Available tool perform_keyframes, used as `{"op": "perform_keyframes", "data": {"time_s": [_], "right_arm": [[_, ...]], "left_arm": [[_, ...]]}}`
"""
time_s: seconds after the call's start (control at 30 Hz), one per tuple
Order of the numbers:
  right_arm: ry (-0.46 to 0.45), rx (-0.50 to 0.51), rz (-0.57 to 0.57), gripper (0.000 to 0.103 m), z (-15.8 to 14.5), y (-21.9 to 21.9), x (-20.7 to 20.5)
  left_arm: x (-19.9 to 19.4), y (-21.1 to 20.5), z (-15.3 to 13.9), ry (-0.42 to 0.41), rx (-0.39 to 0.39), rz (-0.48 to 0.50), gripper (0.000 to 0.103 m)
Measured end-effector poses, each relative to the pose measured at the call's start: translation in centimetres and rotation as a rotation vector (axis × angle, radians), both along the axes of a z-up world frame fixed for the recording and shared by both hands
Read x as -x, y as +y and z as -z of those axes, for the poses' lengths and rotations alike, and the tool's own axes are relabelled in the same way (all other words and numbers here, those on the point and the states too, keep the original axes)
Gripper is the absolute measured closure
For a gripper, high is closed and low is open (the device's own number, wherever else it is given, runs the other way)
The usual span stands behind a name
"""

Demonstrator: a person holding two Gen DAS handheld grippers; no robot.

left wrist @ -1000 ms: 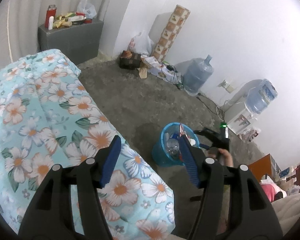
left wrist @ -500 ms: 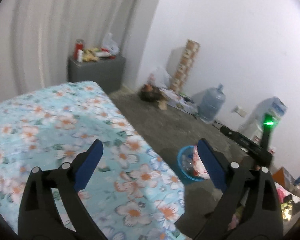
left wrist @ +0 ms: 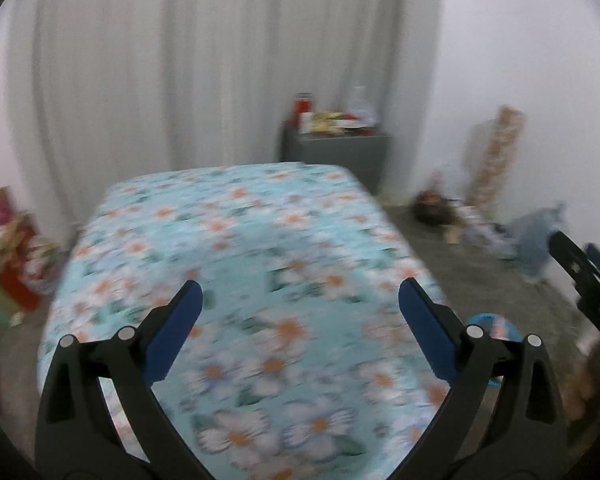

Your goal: Collect trash

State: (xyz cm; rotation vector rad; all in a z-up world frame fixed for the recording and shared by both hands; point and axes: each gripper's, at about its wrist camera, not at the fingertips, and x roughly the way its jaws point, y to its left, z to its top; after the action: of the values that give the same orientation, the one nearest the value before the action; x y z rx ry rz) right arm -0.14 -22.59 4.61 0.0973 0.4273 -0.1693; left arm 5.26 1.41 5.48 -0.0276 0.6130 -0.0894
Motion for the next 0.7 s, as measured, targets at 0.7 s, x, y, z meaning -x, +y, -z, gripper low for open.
{"op": "perform_keyframes", "data": {"time_s": [0.7], "right_arm": [[0.467, 0.102, 0.078, 0.006, 8.8, 1.6, 1.7]], "left_arm": [[1.5, -0.1, 7.3, 0.331, -0.034, -0.075, 0.009]]}}
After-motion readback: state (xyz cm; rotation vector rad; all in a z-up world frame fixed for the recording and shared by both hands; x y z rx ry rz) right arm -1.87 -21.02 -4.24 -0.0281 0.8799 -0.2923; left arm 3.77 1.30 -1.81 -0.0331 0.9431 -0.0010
